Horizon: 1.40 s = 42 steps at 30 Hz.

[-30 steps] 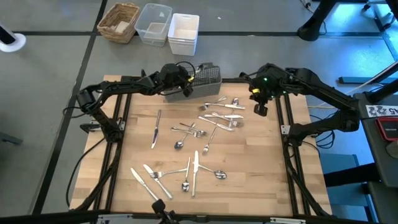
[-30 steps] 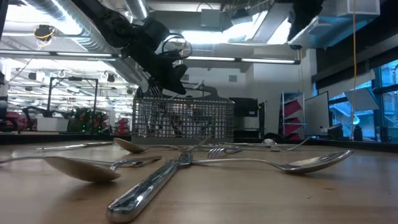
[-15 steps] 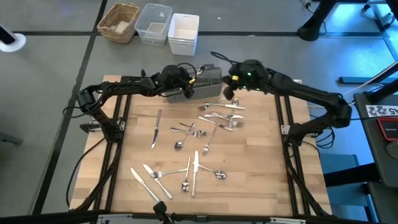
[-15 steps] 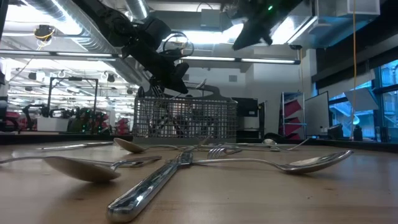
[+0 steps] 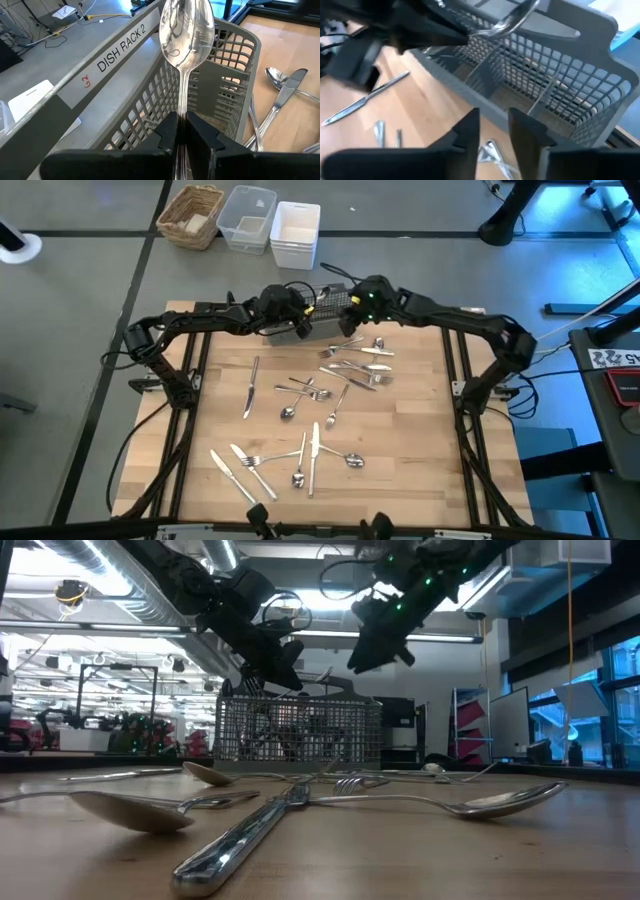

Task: Sort silverware
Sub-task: Put the silver spoon into the silverware rack

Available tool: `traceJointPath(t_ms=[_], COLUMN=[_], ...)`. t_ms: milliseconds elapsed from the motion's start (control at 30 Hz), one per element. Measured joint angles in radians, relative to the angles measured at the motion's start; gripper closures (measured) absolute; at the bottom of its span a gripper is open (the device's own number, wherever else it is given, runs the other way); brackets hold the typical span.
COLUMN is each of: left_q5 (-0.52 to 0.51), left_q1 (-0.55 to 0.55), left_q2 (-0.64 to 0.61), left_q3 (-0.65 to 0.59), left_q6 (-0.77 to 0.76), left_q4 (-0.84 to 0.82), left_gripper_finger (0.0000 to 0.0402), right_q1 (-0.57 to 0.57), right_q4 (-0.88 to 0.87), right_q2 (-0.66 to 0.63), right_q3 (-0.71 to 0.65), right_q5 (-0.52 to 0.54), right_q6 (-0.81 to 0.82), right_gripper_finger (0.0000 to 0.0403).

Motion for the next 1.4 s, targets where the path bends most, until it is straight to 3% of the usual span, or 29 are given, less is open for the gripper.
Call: traceJointPath(t_ms=[167, 400, 533, 633, 900, 1133, 1400], left_q5=[0.000, 0.000, 0.000, 0.001, 0.001, 0.001, 0.001], left_q1=[0.000, 0.000, 0.000, 0.000, 0.000, 0.000, 0.000], left_q2=[0.000, 0.000, 0.000, 0.000, 0.000, 0.000, 0.000], left_q3=[0.000, 0.000, 0.000, 0.000, 0.000, 0.000, 0.000], left_q6=[0.000, 0.000, 0.005, 0.007, 0.009, 0.011, 0.011], left_q4=[0.000, -0.001, -0.001, -0.001, -0.001, -0.001, 0.000], left_gripper_finger=[0.0383, 0.0383, 0.0382, 0.0382, 0.0382, 0.0382, 0.0382], right_q1=[-0.004, -0.042, -0.088, -0.112, -0.081, -0.042, -0.043], right_q4=[0.132, 0.312, 0.320, 0.320, 0.340, 0.373, 0.372], right_q2=[0.023, 0.036, 0.054, 0.066, 0.099, 0.119, 0.122], right_q3=[0.000, 0.001, 0.001, 0.000, 0.001, 0.001, 0.001], right_q5=[-0.001, 0.030, 0.026, -0.036, -0.066, 0.032, 0.067], right_q6=[0.029, 0.152, 0.293, 0.349, 0.361, 0.356, 0.353], right_gripper_finger=[0.0241, 0.0237, 0.0236, 0.0237, 0.0237, 0.0237, 0.0237])
